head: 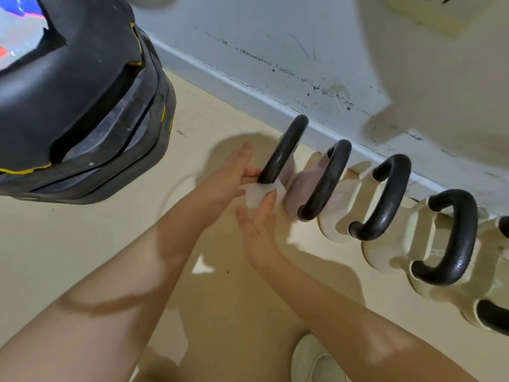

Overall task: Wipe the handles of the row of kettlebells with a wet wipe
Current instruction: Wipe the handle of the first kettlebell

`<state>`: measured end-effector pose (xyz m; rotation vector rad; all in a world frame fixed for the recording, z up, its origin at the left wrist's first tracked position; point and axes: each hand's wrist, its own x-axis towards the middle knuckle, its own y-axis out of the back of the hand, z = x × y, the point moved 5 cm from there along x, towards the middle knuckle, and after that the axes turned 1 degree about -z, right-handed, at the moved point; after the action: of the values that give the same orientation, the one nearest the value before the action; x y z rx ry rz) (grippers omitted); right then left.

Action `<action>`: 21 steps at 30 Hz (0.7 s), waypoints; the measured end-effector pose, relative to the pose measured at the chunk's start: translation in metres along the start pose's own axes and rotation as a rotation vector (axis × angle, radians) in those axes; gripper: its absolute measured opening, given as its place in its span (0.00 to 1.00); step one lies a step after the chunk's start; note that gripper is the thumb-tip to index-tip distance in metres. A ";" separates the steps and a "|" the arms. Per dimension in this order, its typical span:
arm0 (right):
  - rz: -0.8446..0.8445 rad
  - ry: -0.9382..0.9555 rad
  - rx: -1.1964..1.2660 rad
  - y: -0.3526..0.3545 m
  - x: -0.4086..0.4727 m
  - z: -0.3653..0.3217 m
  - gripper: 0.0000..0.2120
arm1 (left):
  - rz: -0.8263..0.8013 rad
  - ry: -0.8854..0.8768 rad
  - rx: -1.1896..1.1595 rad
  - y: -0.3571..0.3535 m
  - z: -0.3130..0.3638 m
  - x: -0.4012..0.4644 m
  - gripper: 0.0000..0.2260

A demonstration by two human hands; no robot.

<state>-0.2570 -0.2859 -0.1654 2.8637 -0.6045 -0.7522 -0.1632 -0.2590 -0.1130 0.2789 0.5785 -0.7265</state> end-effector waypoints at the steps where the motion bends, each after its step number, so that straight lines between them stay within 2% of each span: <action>1: 0.064 0.041 0.001 0.006 0.005 -0.006 0.35 | 0.008 0.004 -0.033 0.000 -0.002 -0.001 0.20; 3: 0.153 0.140 -0.037 0.018 0.013 -0.020 0.34 | 0.019 0.027 -0.109 0.002 -0.007 -0.001 0.23; 7: 0.064 0.284 -0.197 0.016 0.010 -0.015 0.39 | -0.001 0.013 -0.107 0.002 -0.009 -0.002 0.30; 9: 0.064 0.288 -0.243 0.017 0.014 -0.009 0.34 | -0.003 0.004 -0.084 0.002 -0.009 -0.001 0.30; 11: 0.139 0.309 -0.366 0.020 0.020 -0.012 0.28 | -0.001 0.013 -0.095 0.002 -0.011 0.001 0.31; 15: 0.222 0.348 -0.556 0.038 0.041 -0.032 0.30 | 0.015 0.041 -0.161 0.004 -0.019 0.004 0.34; 17: 0.251 0.394 -0.656 0.048 0.050 -0.047 0.27 | 0.015 0.051 -0.206 0.003 -0.021 0.002 0.35; 19: 0.299 0.488 -0.872 0.052 0.056 -0.059 0.20 | 0.028 0.050 -0.232 0.003 -0.022 0.000 0.34; 21: 0.254 0.580 -1.044 0.048 0.059 -0.065 0.11 | 0.059 0.040 -0.258 0.003 -0.022 -0.001 0.33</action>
<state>-0.1946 -0.3528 -0.1256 1.8327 -0.3214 -0.0853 -0.1704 -0.2468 -0.1301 0.0712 0.6920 -0.5834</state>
